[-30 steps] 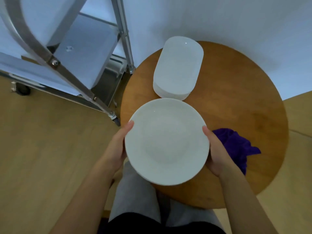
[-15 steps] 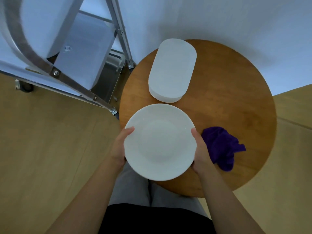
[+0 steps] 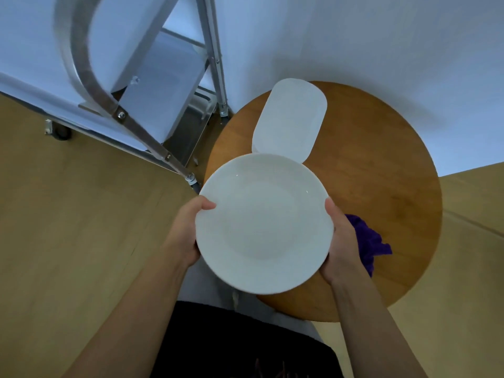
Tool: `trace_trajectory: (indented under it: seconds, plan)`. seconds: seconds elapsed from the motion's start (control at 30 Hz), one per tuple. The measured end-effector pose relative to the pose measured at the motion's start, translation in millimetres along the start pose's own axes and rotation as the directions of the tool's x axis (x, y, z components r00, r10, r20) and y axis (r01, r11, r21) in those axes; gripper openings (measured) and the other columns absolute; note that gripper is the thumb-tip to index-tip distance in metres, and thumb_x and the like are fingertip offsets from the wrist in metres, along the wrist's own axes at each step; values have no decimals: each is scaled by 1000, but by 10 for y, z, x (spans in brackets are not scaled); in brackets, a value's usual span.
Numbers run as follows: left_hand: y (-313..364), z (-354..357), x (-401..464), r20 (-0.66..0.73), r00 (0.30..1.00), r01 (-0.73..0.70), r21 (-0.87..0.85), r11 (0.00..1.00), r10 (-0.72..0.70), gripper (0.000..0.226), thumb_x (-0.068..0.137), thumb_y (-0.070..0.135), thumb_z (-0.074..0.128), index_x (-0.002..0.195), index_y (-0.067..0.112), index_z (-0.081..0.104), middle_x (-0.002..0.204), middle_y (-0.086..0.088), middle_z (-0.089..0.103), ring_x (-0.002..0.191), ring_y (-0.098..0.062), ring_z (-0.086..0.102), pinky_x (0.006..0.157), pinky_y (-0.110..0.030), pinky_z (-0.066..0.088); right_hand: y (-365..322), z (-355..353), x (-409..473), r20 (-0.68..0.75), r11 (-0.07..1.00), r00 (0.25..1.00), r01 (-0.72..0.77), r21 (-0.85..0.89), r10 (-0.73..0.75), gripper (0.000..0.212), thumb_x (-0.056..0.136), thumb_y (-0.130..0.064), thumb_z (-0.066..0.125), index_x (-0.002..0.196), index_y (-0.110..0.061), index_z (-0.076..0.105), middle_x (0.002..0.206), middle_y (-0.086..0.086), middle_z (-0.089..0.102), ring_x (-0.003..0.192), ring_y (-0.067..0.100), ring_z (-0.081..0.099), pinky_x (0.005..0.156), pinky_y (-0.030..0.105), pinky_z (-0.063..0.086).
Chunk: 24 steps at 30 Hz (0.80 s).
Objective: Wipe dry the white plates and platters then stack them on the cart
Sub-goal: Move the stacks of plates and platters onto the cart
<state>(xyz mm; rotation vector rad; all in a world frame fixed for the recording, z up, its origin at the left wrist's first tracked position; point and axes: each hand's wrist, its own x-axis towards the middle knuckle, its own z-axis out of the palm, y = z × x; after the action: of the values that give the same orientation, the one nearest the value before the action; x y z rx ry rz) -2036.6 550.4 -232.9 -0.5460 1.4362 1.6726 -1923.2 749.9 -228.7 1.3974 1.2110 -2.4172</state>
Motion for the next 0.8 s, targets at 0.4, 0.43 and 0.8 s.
trace_trajectory:
  seconds: [0.4,0.43,0.8]
  plan:
    - [1611,-485,-548,62,994,-96,36,995,93,22,78,18,47,91,14,65,73,-7,72,68,-26,66,67,-35,48,-759,1477,-599,-48,981,985,168,97,-164,28,94,-38,49,106,-20,67,94,5,74,79,22,72,57,33,56]
    - [1775,-573,-583,98,989,-117,42,992,113,23,78,17,46,92,14,65,76,-8,73,71,-28,66,69,-36,49,-808,1636,-639,-57,976,980,194,100,-189,27,93,-36,50,106,-19,67,91,5,74,76,22,72,54,32,55]
    - [3188,-1503,-617,204,958,-223,83,971,202,28,76,23,50,98,13,64,79,-10,72,77,-31,64,82,-45,43,-1080,3266,-697,-145,944,939,324,66,-312,24,86,-38,57,102,-21,64,81,3,74,87,28,65,66,37,51]
